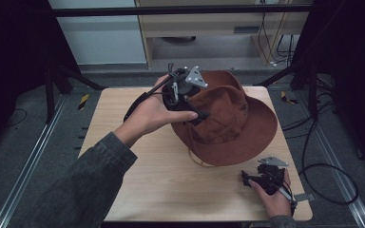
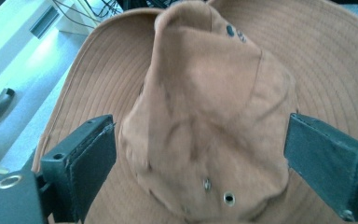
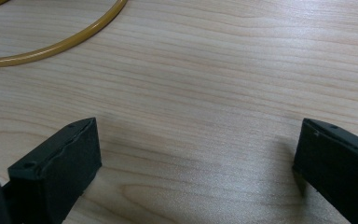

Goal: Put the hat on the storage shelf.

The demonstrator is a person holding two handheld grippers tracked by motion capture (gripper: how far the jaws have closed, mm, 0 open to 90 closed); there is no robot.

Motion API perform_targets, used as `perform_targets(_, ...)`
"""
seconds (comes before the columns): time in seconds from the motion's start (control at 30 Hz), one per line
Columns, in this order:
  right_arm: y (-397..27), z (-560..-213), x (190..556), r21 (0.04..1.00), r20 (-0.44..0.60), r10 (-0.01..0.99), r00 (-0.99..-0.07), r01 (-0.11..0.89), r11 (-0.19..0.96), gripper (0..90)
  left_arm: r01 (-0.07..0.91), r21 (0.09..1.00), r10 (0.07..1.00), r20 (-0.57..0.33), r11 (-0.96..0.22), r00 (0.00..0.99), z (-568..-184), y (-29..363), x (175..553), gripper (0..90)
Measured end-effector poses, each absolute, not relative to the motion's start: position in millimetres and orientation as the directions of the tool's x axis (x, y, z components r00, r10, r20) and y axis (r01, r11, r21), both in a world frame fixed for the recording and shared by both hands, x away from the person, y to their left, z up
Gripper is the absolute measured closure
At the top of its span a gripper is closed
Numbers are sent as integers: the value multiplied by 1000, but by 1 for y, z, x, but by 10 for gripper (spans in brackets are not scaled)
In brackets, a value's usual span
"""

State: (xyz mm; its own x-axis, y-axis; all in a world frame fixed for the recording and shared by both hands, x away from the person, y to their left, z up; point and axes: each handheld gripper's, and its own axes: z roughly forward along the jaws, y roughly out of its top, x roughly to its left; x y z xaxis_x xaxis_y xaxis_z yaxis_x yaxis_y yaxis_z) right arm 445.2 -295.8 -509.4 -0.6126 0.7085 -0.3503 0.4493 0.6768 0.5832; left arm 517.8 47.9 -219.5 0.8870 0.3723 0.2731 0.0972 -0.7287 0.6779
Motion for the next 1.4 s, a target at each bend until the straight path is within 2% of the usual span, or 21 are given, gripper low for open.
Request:
perform_targets(0.93,-296,-509,445,582,-351,708,-613,449,678,7,131,742,458,256,-658,851,-221,127,496,65)
perform_targets(1.4,-296,-509,445,584,-354,708,-612,447,678,7,158,741,466,227,-652,855,-242,156,493,38)
